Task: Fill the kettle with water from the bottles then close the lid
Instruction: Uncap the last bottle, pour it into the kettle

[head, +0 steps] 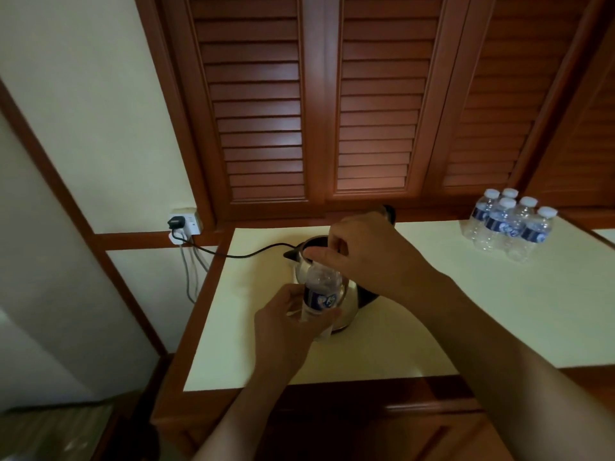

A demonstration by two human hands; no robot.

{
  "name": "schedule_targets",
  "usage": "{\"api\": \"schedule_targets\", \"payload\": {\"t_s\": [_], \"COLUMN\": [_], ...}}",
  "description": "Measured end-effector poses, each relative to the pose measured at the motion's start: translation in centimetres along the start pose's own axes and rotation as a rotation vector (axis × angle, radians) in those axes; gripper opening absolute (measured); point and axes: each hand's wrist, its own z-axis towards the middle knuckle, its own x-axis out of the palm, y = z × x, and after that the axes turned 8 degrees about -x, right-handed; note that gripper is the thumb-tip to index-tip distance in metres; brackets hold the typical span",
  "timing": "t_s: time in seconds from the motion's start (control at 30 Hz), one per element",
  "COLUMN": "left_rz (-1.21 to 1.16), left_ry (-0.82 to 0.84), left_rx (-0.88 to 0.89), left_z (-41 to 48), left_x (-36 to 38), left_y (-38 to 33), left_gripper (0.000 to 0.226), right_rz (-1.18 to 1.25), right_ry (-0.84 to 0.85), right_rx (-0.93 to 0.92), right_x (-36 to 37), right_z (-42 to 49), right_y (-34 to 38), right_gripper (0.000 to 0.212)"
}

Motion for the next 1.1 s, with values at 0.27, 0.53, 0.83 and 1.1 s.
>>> {"api": "schedule_targets", "payload": {"t_s": [0.27,0.53,0.83,1.1], "left_rz": [0.008,-0.003,0.007,0.003], "left_ry": [-0.010,-0.024,-0.047,-0.052], "left_rx": [0.006,-0.002,0.016,0.007], "left_z": [-0.3,-0.4,0.1,0.3], "left_x": [-0.1,0.1,0.0,-0.2], "left_y": [0.1,0.5,0.4,1.3], "left_gripper": [0.044,0.042,0.046,0.042], "right_rz": [0.072,0.217,0.075,0.231], "right_ry": [0.132,0.122,0.006,0.074], "right_rx": [-0.162,-0.200,-0.119,-0.218], "right_x": [-1.2,-0.7,0.8,-0.1], "right_z": [-0.2,-0.5,0.0,-0.4], "right_y": [-0.7,-1.1,-1.2,-1.7], "right_gripper": [0.031,0.028,0.037,0.032]}}
